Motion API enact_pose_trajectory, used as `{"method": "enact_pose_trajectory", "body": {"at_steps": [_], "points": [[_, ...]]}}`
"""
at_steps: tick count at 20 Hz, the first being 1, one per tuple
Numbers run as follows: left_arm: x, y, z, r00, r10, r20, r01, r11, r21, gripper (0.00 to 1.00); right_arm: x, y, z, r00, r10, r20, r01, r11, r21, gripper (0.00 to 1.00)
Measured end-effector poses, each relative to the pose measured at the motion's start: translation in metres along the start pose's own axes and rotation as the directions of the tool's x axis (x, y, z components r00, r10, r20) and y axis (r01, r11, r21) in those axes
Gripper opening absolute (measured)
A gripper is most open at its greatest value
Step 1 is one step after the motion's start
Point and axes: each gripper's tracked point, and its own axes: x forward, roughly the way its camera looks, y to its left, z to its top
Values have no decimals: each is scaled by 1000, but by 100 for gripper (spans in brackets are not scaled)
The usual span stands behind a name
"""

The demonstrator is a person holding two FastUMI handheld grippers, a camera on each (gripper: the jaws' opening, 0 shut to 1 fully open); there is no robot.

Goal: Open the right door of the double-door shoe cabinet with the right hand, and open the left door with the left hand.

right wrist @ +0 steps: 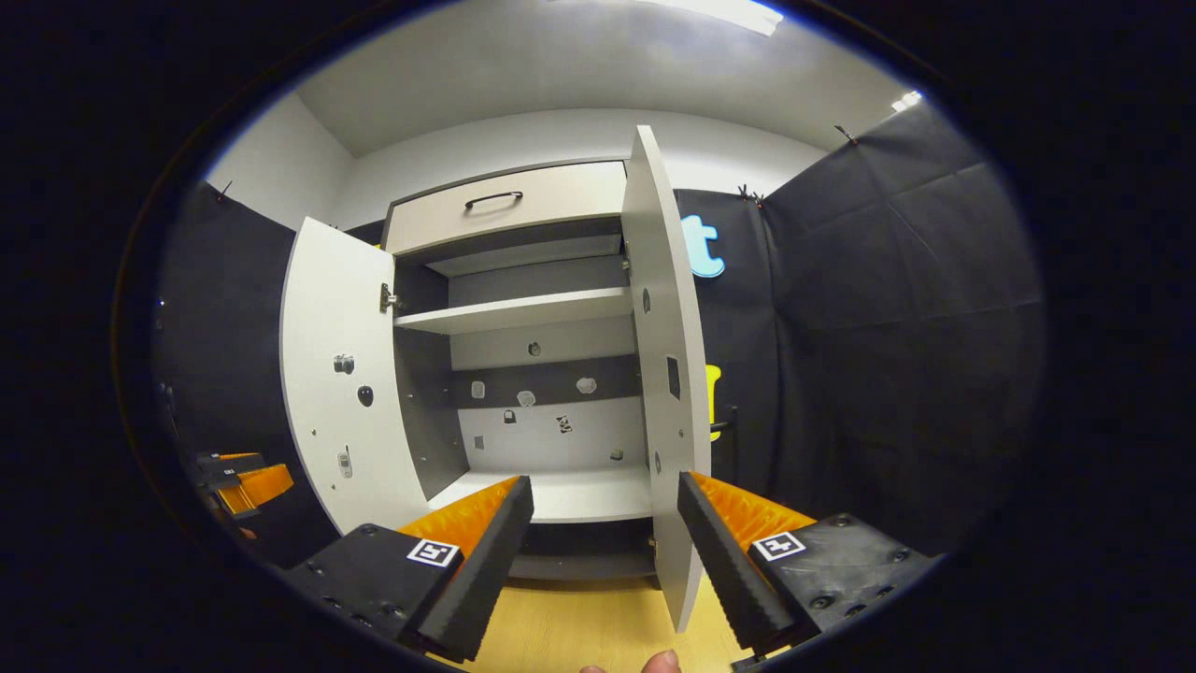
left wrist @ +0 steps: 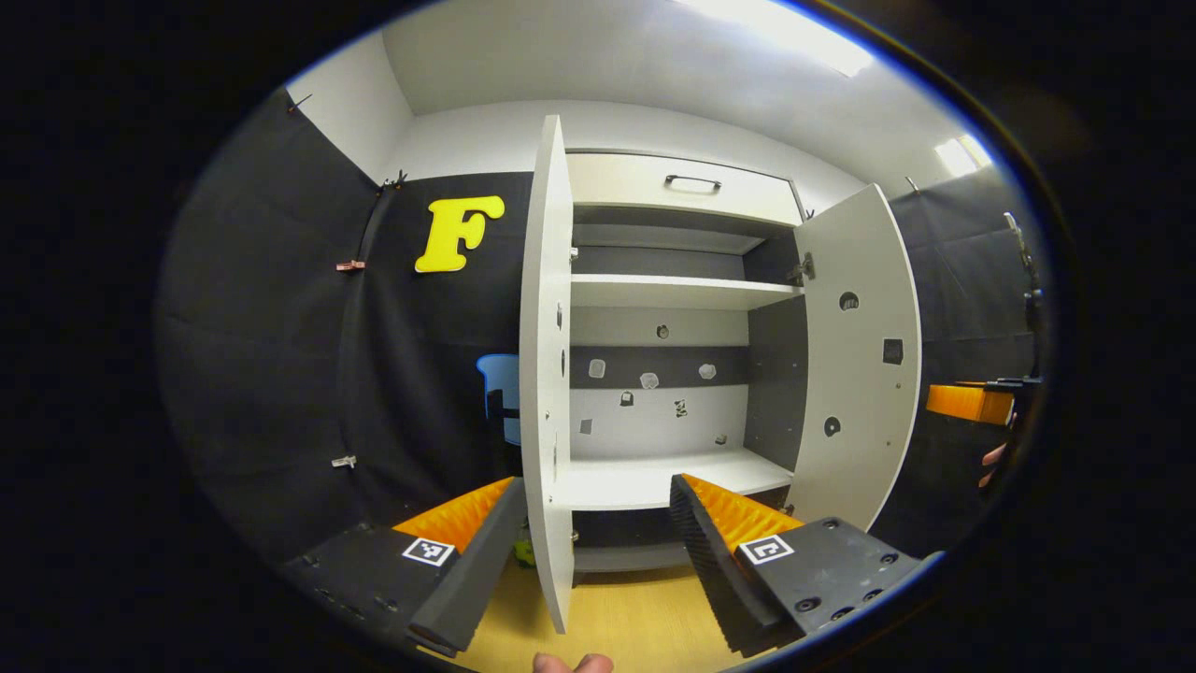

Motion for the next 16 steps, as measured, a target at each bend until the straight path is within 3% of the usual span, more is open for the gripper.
{"method": "enact_pose_trajectory", "body": {"at_steps": [4, 16], "points": [[-2, -8, 4, 1000, -12, 12, 12, 1000, -3, 95, -5, -11, 12, 999, -31, 41, 31, 1000, 2, 98], [-6, -31, 2, 999, -40, -5, 40, 999, 1, 95, -10, -4, 17, 999, 7, 50, -3, 998, -65, 98]]}}
